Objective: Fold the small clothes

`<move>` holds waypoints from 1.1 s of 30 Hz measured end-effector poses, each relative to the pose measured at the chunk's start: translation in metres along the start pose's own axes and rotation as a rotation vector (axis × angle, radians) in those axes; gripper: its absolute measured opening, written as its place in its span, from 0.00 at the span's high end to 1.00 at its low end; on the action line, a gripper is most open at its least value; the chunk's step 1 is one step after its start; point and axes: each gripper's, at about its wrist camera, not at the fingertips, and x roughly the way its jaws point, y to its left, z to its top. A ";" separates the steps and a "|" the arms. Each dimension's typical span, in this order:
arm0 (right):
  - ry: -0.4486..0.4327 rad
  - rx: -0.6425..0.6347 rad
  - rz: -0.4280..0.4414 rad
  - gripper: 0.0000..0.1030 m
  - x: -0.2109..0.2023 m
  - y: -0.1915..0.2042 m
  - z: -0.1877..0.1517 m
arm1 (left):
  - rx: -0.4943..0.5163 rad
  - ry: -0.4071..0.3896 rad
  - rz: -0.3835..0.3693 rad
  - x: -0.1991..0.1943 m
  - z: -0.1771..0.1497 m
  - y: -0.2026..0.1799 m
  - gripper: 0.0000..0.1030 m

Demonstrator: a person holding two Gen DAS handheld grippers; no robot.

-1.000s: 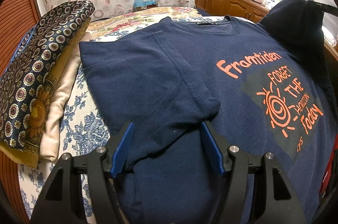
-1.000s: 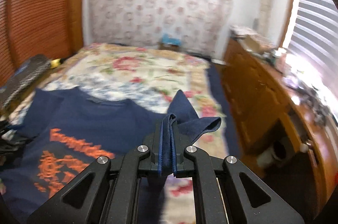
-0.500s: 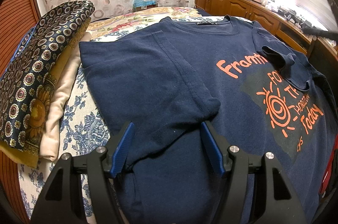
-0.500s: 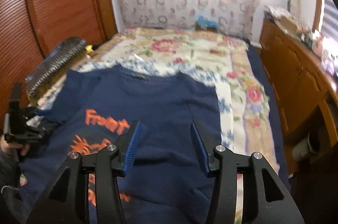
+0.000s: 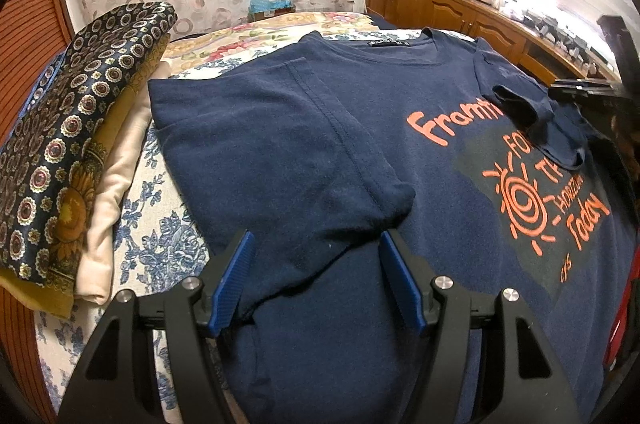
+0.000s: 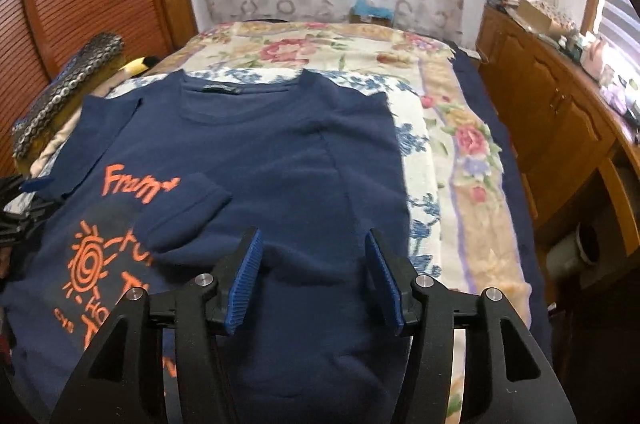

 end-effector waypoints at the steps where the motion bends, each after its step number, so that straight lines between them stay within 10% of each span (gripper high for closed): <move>1: 0.000 0.005 0.000 0.47 0.000 -0.002 -0.001 | 0.007 0.002 0.005 -0.002 -0.001 0.000 0.36; 11: -0.021 0.035 -0.001 0.46 -0.002 -0.024 0.012 | -0.038 -0.088 0.011 -0.024 0.019 0.042 0.37; 33: 0.018 -0.016 0.014 0.46 0.070 -0.043 0.059 | -0.143 0.003 0.082 0.039 0.044 0.088 0.49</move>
